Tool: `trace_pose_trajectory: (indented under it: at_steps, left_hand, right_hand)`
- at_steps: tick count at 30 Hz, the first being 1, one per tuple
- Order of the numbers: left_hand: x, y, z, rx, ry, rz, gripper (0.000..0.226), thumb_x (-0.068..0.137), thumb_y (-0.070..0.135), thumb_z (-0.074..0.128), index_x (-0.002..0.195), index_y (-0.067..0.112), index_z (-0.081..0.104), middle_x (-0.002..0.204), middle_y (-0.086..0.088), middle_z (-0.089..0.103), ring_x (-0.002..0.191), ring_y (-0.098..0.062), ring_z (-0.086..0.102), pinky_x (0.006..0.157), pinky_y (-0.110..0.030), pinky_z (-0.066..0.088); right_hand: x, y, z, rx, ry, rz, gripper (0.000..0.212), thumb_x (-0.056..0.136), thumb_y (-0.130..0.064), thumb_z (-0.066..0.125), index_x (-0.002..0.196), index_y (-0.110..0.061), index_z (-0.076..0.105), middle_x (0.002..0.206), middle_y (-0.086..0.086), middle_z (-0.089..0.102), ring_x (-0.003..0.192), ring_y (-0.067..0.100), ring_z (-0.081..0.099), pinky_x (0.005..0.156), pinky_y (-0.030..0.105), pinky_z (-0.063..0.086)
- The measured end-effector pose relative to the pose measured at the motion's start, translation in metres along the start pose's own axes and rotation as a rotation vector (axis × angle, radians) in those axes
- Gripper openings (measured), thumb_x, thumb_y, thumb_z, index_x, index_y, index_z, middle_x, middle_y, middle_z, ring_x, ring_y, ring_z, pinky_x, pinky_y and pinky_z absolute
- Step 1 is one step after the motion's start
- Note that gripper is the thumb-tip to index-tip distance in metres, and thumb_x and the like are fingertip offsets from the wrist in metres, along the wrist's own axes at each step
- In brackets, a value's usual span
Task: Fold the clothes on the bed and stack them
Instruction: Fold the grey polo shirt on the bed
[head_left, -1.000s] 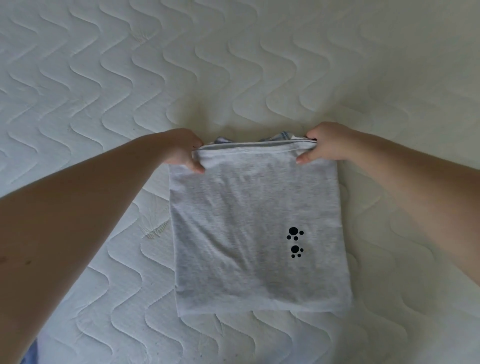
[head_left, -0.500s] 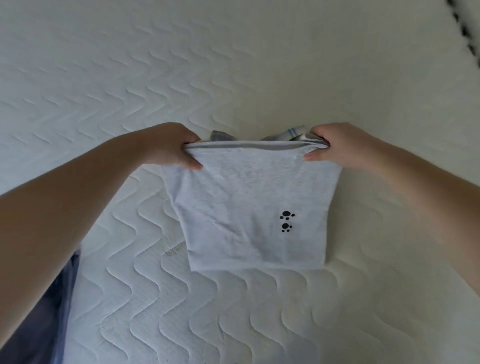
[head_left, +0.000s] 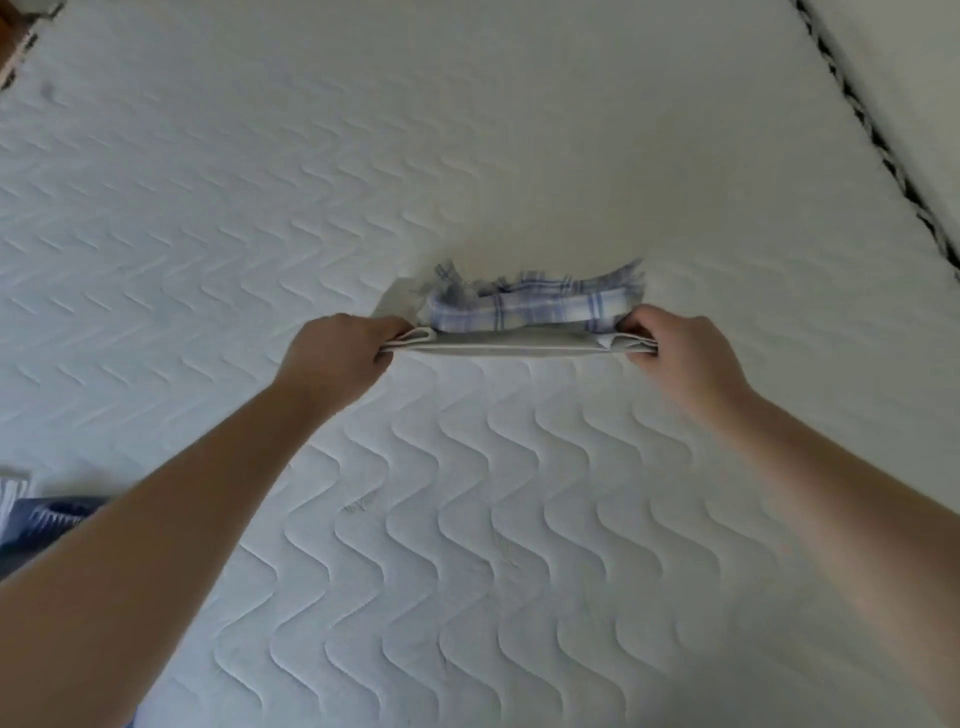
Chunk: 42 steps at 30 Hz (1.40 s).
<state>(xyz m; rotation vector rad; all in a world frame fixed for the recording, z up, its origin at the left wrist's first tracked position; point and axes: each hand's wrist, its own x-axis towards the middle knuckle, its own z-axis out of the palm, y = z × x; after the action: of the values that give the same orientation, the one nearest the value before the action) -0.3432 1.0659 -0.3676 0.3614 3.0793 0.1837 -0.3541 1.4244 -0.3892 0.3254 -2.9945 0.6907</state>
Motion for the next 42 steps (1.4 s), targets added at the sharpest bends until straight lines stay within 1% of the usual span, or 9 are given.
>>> trace_pose_trajectory:
  at_steps: [8, 13, 17, 20, 24, 27, 30, 33, 42]
  left_hand:
    - [-0.132, 0.038, 0.178, -0.127, -0.129, 0.059, 0.03, 0.071, -0.004, 0.071, 0.096, 0.013, 0.071, 0.085, -0.008, 0.071, 0.067, -0.034, 0.068, 0.055, -0.036, 0.053]
    - [-0.192, 0.059, 0.232, -0.019, -0.206, 0.042, 0.066, 0.075, 0.013, 0.073, 0.137, 0.002, 0.053, 0.145, -0.014, 0.049, 0.133, -0.031, 0.048, 0.105, -0.047, 0.044]
    - [-0.193, 0.074, 0.229, -0.121, -0.249, -0.102, 0.07, 0.092, 0.051, 0.033, 0.147, 0.008, 0.04, 0.154, -0.008, 0.037, 0.145, -0.026, 0.03, 0.12, -0.047, 0.019]
    - [-0.166, 0.082, 0.219, -0.454, -0.197, -0.353, 0.065, 0.097, 0.056, 0.034, 0.144, 0.012, 0.044, 0.146, -0.007, 0.047, 0.138, -0.026, 0.04, 0.116, -0.044, 0.026]
    - [-0.122, 0.078, 0.212, -0.912, -0.211, -0.662, 0.069, 0.092, 0.046, 0.06, 0.149, 0.018, 0.033, 0.142, -0.002, 0.052, 0.128, -0.019, 0.05, 0.108, -0.039, 0.04]
    - [-0.095, 0.075, 0.211, -1.108, -0.17, -0.813, 0.069, 0.087, 0.033, 0.072, 0.146, 0.019, 0.037, 0.124, 0.002, 0.064, 0.113, -0.018, 0.061, 0.094, -0.035, 0.05]
    - [-0.08, 0.077, 0.212, -1.093, -0.228, -0.754, 0.051, 0.086, 0.025, 0.074, 0.133, 0.02, 0.053, 0.097, 0.007, 0.066, 0.081, -0.009, 0.062, 0.062, -0.019, 0.047]
    - [-0.073, 0.083, 0.215, -0.892, -0.303, -0.517, 0.03, 0.091, 0.024, 0.067, 0.12, 0.019, 0.067, 0.094, 0.005, 0.067, 0.073, -0.006, 0.056, 0.067, -0.016, 0.042]
    - [-0.086, 0.099, 0.211, -0.783, -0.303, -0.214, 0.016, 0.096, 0.025, 0.058, 0.083, 0.035, 0.057, 0.077, 0.014, 0.064, 0.072, 0.002, 0.057, 0.062, -0.007, 0.036]
  right_hand:
    - [-0.152, 0.048, 0.139, -0.083, -0.235, 0.131, 0.03, 0.065, 0.002, 0.077, 0.093, -0.009, 0.071, 0.082, 0.017, 0.068, 0.071, 0.04, 0.063, 0.06, 0.037, 0.048]
    - [-0.211, 0.054, 0.177, -0.167, -0.272, 0.038, 0.038, 0.066, -0.001, 0.067, 0.105, -0.001, 0.063, 0.102, 0.019, 0.066, 0.102, 0.04, 0.062, 0.097, 0.048, 0.047]
    - [-0.217, 0.041, 0.172, 0.086, -0.338, 0.252, 0.048, 0.079, -0.024, 0.061, 0.124, -0.009, 0.055, 0.116, 0.007, 0.06, 0.117, 0.025, 0.053, 0.111, 0.041, 0.026]
    - [-0.199, 0.029, 0.159, 0.546, -0.269, 0.566, 0.053, 0.084, -0.051, 0.051, 0.127, -0.02, 0.053, 0.111, -0.01, 0.062, 0.108, 0.009, 0.056, 0.098, 0.026, 0.041]
    - [-0.161, 0.025, 0.157, 0.816, -0.073, 0.725, 0.054, 0.091, -0.037, 0.065, 0.136, -0.013, 0.047, 0.129, 0.001, 0.061, 0.115, 0.013, 0.059, 0.098, 0.03, 0.046]
    - [-0.136, 0.017, 0.162, 0.973, 0.006, 0.816, 0.037, 0.088, -0.013, 0.069, 0.12, -0.007, 0.052, 0.096, 0.007, 0.064, 0.059, 0.007, 0.058, 0.058, 0.024, 0.048]
    - [-0.126, 0.012, 0.166, 0.946, 0.013, 0.84, 0.013, 0.086, -0.007, 0.066, 0.091, -0.018, 0.063, 0.061, -0.011, 0.053, 0.039, 0.002, 0.04, 0.039, 0.014, 0.033]
    - [-0.131, 0.009, 0.168, 0.919, -0.018, 0.821, 0.038, 0.089, -0.016, 0.065, 0.055, -0.031, 0.058, 0.04, -0.013, 0.038, 0.033, 0.005, 0.032, 0.035, 0.015, 0.025]
    - [-0.146, 0.018, 0.163, 1.08, -0.003, 0.863, 0.016, 0.09, -0.018, 0.066, 0.075, -0.02, 0.072, 0.067, -0.011, 0.069, 0.058, 0.004, 0.062, 0.051, 0.018, 0.048]
